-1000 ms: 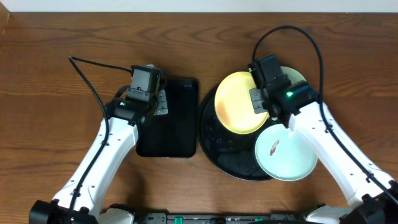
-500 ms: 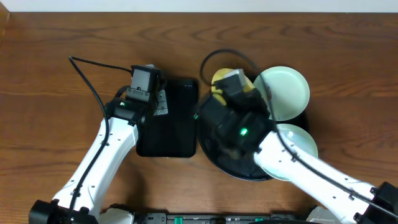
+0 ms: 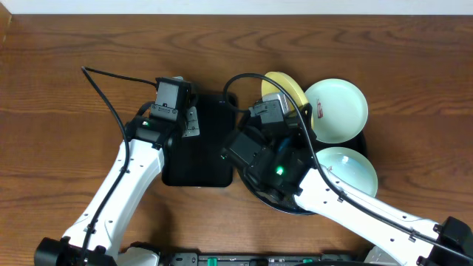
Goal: Clean dirty plates on tray and stack at the side
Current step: 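Carry the yellow plate right and set it on the table beside the tray, then grasp the pale green plate rim with the right gripper and drag it left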
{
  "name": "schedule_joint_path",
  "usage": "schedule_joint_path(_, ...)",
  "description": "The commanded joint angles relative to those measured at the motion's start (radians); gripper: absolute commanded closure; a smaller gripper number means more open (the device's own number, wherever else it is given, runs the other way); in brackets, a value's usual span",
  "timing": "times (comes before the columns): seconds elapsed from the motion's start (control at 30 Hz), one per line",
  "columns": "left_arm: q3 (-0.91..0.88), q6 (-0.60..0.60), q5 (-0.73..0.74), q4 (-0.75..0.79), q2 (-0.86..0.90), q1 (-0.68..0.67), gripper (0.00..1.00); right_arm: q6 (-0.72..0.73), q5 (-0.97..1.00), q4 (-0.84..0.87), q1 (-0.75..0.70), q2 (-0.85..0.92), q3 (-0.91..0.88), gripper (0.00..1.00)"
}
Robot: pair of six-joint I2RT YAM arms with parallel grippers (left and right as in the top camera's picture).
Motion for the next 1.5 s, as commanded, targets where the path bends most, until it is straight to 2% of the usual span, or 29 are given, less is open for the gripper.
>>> schedule_joint_path(0.0, 0.019, 0.005, -0.003, 0.000, -0.012, 0.005, 0.85, 0.041, -0.090, 0.015, -0.027, 0.000, -0.006, 0.99)
schedule_joint_path(0.17, 0.019, 0.004, -0.002, 0.000, -0.011, 0.005, 0.86, 0.041, -0.493, 0.039, -0.174, -0.001, -0.006, 0.99)
schedule_joint_path(0.37, 0.012, -0.036, 0.028, 0.001, 0.021, 0.004, 0.88, 0.000, -0.871, 0.092, -0.459, -0.059, 0.009, 0.99)
schedule_joint_path(0.47, 0.011, -0.036, 0.079, 0.003, 0.067, 0.004, 0.87, -0.036, -1.046, 0.121, -0.650, -0.114, 0.009, 0.99)
schedule_joint_path(0.63, 0.011, -0.035, 0.081, 0.028, 0.148, 0.004, 0.88, -0.042, -1.206, 0.128, -0.999, -0.153, 0.009, 0.99)
schedule_joint_path(0.83, 0.011, -0.035, 0.082, 0.061, 0.198, 0.004, 0.88, -0.041, -1.234, 0.154, -1.331, -0.100, 0.007, 0.99)
schedule_joint_path(0.97, 0.011, -0.035, 0.082, 0.061, 0.203, 0.004, 0.88, -0.041, -1.234, 0.209, -1.445, -0.019, 0.007, 0.99)
schedule_joint_path(1.3, 0.011, -0.035, 0.082, 0.062, 0.228, 0.004, 0.88, -0.071, -1.140, 0.351, -1.548, 0.280, 0.007, 0.99)
schedule_joint_path(1.47, 0.011, -0.035, 0.082, 0.082, 0.282, -0.007, 0.88, -0.083, -1.152, 0.367, -1.571, 0.362, 0.007, 0.99)
